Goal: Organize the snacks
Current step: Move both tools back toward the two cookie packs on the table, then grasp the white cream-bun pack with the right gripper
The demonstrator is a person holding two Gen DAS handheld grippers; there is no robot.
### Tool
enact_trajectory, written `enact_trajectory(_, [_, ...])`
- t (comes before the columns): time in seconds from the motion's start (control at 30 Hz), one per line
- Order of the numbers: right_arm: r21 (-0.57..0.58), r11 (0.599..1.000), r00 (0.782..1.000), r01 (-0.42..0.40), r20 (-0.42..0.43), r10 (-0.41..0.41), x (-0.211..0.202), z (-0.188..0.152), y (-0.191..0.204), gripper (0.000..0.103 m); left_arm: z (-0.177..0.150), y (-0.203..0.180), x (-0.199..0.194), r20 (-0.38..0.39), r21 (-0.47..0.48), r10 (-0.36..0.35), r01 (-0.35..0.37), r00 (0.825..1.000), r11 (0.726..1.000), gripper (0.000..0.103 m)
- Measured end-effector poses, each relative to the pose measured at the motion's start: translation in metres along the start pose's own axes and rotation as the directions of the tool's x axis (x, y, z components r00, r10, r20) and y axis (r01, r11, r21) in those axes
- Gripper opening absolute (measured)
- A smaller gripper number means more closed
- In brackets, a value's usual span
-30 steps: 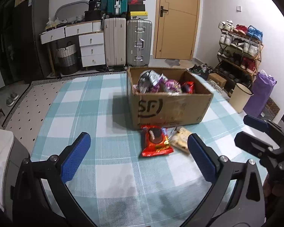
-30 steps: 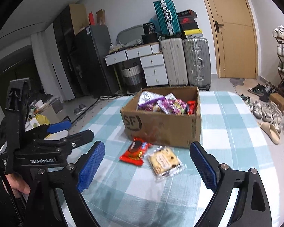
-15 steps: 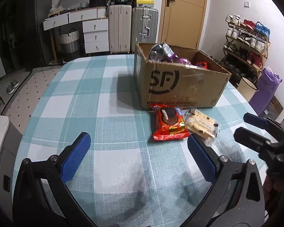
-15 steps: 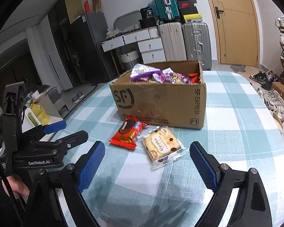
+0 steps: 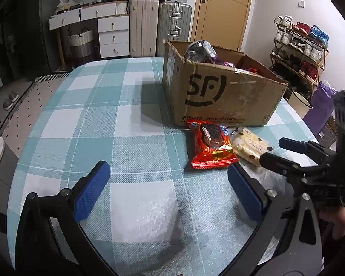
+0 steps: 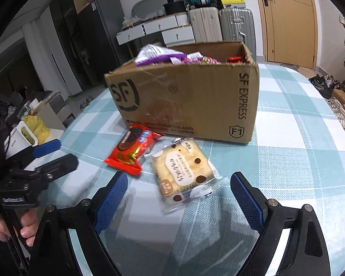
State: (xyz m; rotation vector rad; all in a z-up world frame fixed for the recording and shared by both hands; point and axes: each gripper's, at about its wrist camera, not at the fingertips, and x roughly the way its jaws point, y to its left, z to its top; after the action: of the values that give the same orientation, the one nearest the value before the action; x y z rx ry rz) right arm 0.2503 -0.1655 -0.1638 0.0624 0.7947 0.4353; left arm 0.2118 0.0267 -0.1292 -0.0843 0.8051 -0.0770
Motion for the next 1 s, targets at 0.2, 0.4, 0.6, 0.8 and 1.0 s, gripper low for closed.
enact_trajectory(0.2, [-0.004, 1.000, 0.999, 0.014, -0.044, -0.014, 0.016, 0.010, -0.007, 0.093, 0.002, 0.004, 0.009, -0.017, -0.012, -0.021, 0.021, 1.000, 1.000, 0.102])
enact_trajectory(0.4, [-0.052, 0.999, 0.994, 0.012, -0.104, -0.017, 0.035, 0.018, -0.004, 0.082, 0.004, 0.007, 0.011, -0.018, -0.012, -0.022, 0.022, 1.000, 1.000, 0.102])
enact_trajectory(0.6, [-0.208, 0.976, 0.988, 0.072, -0.118, -0.098, 0.043, 0.014, 0.020, 0.063, 0.006, 0.013, 0.013, -0.025, -0.029, -0.016, 0.015, 1.000, 0.999, 0.102])
enact_trajectory(0.8, [-0.195, 0.980, 0.991, 0.047, -0.116, -0.071, 0.040, 0.011, 0.019, 0.061, 0.005, 0.013, 0.013, -0.029, -0.032, -0.017, 0.016, 0.999, 0.999, 0.102])
enact_trajectory(1.0, [-0.168, 0.985, 0.992, 0.031, -0.112, -0.051, 0.033, 0.008, 0.017, 0.061, 0.006, 0.012, 0.012, -0.031, -0.026, -0.012, 0.011, 0.999, 1.000, 0.102])
